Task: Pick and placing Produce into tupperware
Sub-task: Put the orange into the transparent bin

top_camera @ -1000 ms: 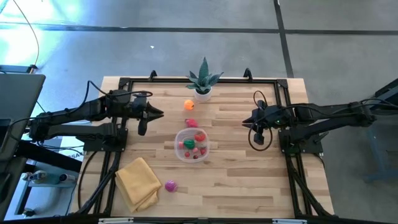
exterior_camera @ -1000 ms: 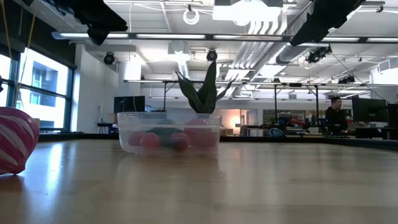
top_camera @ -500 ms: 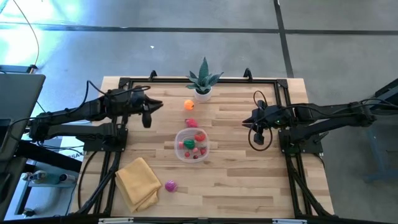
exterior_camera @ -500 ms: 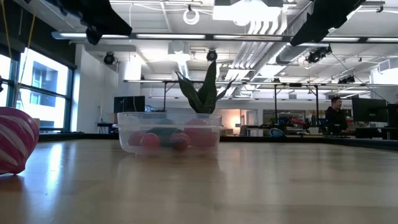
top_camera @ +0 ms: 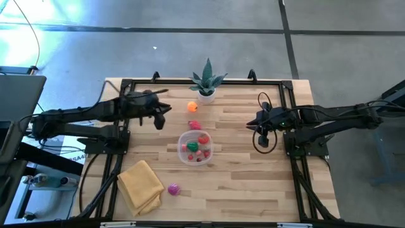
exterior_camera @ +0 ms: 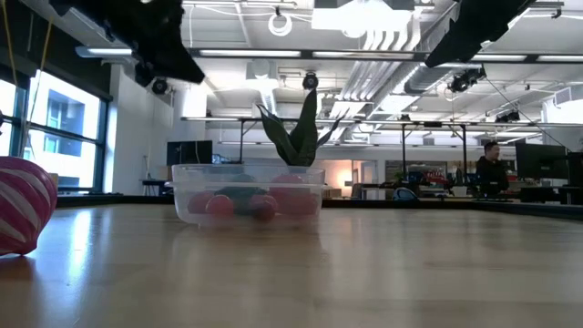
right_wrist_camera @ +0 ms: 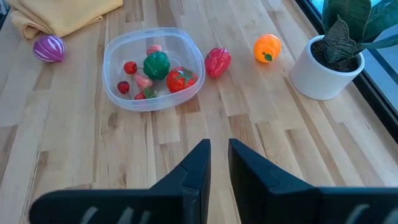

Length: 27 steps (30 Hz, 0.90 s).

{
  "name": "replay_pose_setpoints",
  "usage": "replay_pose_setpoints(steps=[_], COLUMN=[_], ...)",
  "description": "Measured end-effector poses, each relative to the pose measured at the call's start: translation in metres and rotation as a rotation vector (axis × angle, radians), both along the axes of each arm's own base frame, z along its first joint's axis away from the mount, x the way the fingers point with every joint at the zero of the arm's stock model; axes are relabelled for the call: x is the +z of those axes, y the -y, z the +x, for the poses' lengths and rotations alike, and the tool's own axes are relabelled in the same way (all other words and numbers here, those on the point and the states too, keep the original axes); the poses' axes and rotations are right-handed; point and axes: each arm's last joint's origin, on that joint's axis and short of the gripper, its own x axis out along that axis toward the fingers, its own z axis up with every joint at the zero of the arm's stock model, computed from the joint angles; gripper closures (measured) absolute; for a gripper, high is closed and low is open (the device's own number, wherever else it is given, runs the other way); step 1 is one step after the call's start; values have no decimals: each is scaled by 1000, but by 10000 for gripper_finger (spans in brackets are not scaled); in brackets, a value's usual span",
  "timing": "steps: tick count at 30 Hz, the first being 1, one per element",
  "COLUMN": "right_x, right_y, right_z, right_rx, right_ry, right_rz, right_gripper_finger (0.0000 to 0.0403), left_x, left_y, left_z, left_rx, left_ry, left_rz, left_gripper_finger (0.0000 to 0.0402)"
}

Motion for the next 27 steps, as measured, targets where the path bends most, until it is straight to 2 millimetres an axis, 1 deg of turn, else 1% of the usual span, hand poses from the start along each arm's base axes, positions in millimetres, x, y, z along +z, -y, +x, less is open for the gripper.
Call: replay_pose_setpoints(steps=[2,4,9,12,15,18,21,23,27], right_x=[0,0,0,0,0,0,0,0,0], right_y=[0,0,0,0,0,0,0,0,0], right_z=[0,0,0,0,0,0,0,0,0], right_rx=[0,0,0,0,0,0,0,0,0], right_ry=[0,0,0,0,0,-1,-1,-1,0], right_rz=[0,0,0,0,0,0,0,0,0], right_gripper_finger=[356,356,356,356,356,356,356,356,356], left_x=[-2,1,21,31,34,27,12,1,-21], left_y=[-4,-8,-21,-38,-58,-76,-87,-93,-101], left_z=[10,22,55,75,96,114,131,140,154], left_rx=[4,5,8,27,29,26,14,11,28], left_ry=[-43,-86,-237,-332,-391,-448,-510,-538,-591], left_rz=[-25,-41,-97,-160,-247,-345,-413,-438,-467], left_gripper_finger=[348,348,348,348,348,348,339,324,280])
